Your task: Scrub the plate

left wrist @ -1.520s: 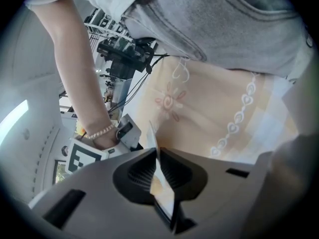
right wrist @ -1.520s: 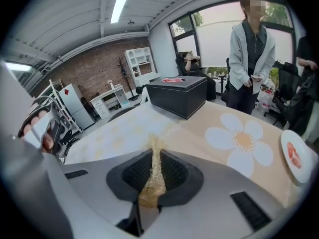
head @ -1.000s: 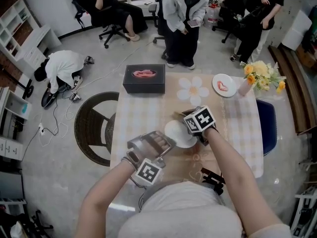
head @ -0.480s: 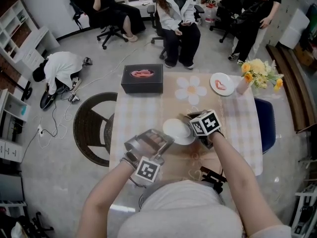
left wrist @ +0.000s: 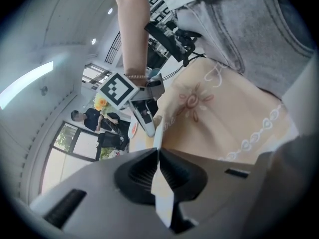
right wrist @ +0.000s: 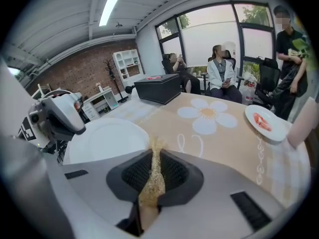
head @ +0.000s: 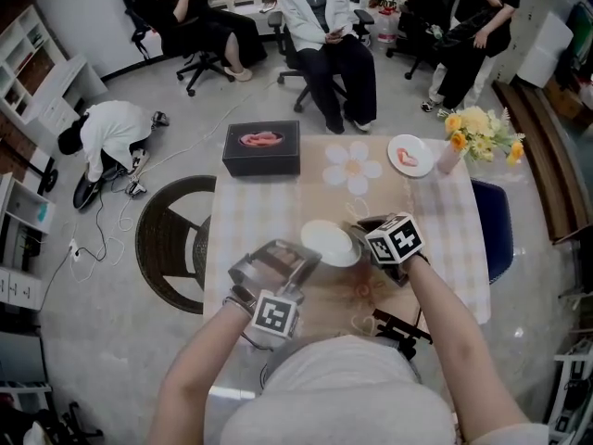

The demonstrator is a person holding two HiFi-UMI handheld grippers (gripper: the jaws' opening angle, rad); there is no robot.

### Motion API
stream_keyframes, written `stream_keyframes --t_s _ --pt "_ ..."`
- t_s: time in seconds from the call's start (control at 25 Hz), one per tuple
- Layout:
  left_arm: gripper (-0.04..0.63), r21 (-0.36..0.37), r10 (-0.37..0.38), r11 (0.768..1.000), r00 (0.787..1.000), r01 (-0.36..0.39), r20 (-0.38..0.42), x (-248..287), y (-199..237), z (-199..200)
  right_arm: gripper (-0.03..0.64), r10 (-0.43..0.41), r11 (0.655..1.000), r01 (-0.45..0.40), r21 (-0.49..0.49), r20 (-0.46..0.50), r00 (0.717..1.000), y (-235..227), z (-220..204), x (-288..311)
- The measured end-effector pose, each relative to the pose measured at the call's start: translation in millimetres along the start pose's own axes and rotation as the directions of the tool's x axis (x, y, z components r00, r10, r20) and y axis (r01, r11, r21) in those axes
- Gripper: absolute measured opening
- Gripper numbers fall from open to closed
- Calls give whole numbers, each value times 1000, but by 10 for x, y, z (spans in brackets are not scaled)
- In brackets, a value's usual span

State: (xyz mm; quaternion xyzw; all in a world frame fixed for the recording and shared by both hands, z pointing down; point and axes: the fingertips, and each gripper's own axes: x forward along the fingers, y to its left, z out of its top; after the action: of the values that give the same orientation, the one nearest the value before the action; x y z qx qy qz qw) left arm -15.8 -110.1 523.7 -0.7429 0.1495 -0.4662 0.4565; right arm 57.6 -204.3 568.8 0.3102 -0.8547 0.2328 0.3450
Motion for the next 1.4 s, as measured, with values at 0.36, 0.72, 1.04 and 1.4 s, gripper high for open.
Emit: stream_keyframes --t_s 0.36,0.72,1.04,1.4 --pt "18 -63 3 998 1000 -4 -14 3 10 -32 48 60 998 -61 15 65 996 132 -119 -277" --pt "18 -167 28 985 999 -33 -31 -14 69 -61 46 57 998 -57 2 142 988 286 -90 -600" --pt "17 -326 83 941 996 -88 -31 -51 265 -116 48 1 1000 -7 19 284 959 357 238 -947" --pt "17 -537 114 836 993 -109 -23 -68 340 -176 48 -104 993 73 95 376 921 285 386 -1083"
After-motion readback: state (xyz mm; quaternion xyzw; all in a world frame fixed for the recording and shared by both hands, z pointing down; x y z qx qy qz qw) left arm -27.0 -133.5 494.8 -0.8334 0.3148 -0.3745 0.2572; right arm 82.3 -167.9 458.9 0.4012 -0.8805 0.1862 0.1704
